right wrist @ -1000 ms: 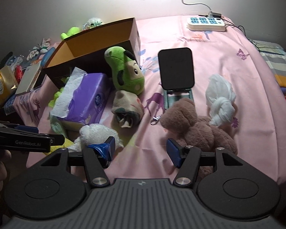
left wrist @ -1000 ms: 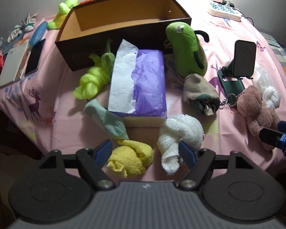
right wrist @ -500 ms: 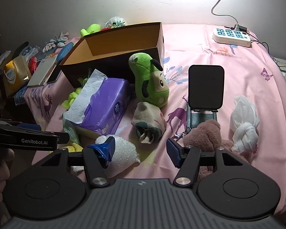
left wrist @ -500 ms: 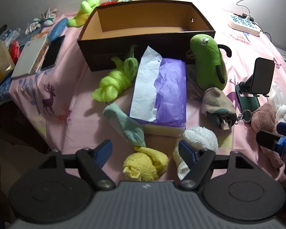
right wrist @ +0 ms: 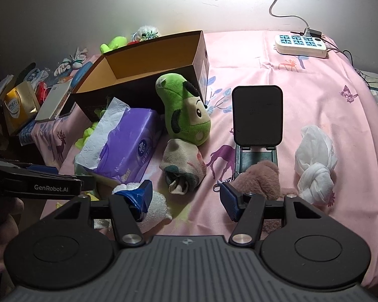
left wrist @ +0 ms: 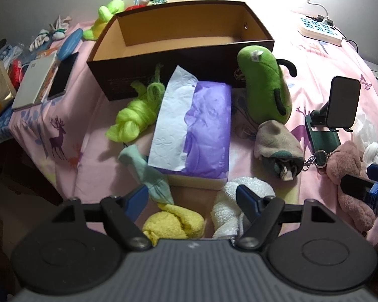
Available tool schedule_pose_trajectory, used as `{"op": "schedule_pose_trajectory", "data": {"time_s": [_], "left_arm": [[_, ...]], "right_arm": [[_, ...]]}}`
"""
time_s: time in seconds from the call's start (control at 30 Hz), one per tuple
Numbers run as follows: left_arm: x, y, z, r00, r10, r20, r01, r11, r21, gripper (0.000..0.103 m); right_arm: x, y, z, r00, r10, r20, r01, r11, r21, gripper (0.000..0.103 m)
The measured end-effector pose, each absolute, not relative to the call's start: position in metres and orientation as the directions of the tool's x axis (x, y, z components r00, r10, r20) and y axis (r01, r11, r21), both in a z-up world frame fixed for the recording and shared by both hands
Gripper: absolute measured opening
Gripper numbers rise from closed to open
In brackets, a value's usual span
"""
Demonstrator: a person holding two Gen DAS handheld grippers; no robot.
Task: Organize soft objects
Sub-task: 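Move the left gripper down toward the yellow knotted towel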
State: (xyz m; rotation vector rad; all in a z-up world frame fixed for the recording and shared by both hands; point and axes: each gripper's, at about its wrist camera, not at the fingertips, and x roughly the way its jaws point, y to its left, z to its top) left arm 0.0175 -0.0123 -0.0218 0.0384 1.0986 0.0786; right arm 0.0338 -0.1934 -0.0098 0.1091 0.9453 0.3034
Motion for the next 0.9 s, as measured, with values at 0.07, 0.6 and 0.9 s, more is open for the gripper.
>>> {"op": "schedule_pose_trajectory", "data": {"time_s": [0.07, 0.6, 0.9], "left_arm": [[0.019, -0.019, -0.022, 0.454, 0.087, -0.887, -0.042, 0.996, 0.077, 0.077], [0.022, -0.038, -0.025, 0.461, 0.104, -0.881, -0.061, 0.995, 0.085, 0.077], [0.023, 0.002, -0.012, 0.502, 0.078, -0.861, -0.082, 0.996, 0.043, 0.077]], "right_arm": [[0.034, -0.198, -0.011, 0.548, 0.310, -0.777, -0.209, 0.950, 0.231, 0.043], [0.041, -0.232, -0.026, 0.550, 0.352, -0.758, -0.199, 0.936, 0.290, 0.038], [0.049, -0.239, -0.031, 0.533, 0.361, -0.765, -0.115, 0.927, 0.357, 0.037]]}}
